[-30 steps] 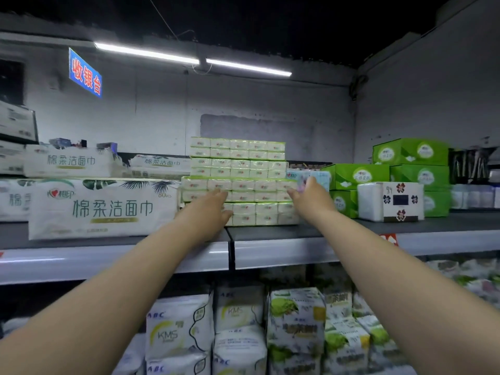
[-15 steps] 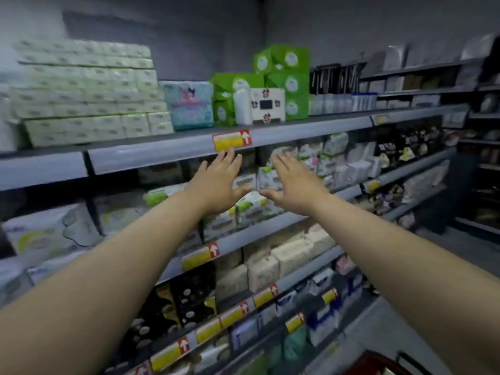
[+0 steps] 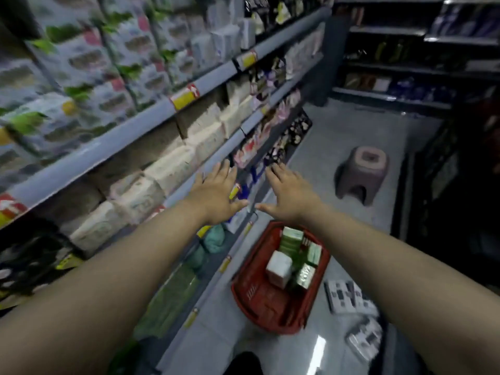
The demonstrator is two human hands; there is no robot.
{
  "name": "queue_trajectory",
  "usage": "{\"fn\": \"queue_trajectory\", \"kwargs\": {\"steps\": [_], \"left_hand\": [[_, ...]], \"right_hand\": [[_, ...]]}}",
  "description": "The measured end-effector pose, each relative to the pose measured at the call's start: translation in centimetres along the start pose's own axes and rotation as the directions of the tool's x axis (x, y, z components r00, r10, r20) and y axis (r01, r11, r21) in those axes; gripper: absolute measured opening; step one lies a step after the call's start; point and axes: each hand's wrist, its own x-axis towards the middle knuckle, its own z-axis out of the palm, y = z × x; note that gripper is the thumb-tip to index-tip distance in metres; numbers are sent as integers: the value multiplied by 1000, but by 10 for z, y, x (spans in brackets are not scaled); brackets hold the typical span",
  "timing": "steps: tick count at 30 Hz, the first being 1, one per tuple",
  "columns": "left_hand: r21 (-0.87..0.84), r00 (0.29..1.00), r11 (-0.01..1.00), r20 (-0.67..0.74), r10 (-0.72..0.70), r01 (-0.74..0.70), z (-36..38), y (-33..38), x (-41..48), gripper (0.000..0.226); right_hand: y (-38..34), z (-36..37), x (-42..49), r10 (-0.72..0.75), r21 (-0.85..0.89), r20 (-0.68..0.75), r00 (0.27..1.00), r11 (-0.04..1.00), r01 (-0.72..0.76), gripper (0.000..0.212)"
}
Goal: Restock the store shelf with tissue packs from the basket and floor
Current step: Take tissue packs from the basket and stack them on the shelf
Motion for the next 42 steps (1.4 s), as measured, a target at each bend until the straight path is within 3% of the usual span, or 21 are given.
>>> {"fn": "queue_trajectory", "kwargs": {"steps": [6, 13, 21, 27, 33, 38, 40, 42], "left_hand": [[-29, 971, 989, 184, 149, -146, 109, 36, 85, 89], [-74, 907, 953, 292, 304, -295, 245, 63, 180, 87], [-140, 853, 914, 327, 407, -382, 397, 86, 263, 88], [-118, 811, 891, 374, 450, -439, 490, 90, 269, 89], [-298, 821, 906, 402, 406, -301, 550, 89, 244, 90], [-458, 856, 884, 415, 309, -97, 564, 84, 230, 92], [-536, 877, 843, 426, 224, 45, 562, 87, 225, 99], [-595, 880, 780, 457, 131, 193, 564, 83, 220, 100]], "right_hand": [[72, 118, -3, 178, 16, 174, 969, 983, -183, 99], [129, 251, 13, 306, 60, 368, 878, 935, -351, 99], [170, 402, 31, 391, 56, 499, 773, 876, -479, 105], [187, 500, 39, 523, 24, 496, 693, 790, -613, 109], [185, 548, 36, 587, -108, 453, 671, 783, -612, 98], [171, 540, 25, 560, 39, 349, 751, 792, -609, 109], [168, 528, 19, 599, 198, 310, 738, 719, -666, 106], [167, 516, 13, 662, 383, 329, 673, 558, -736, 100]]}}
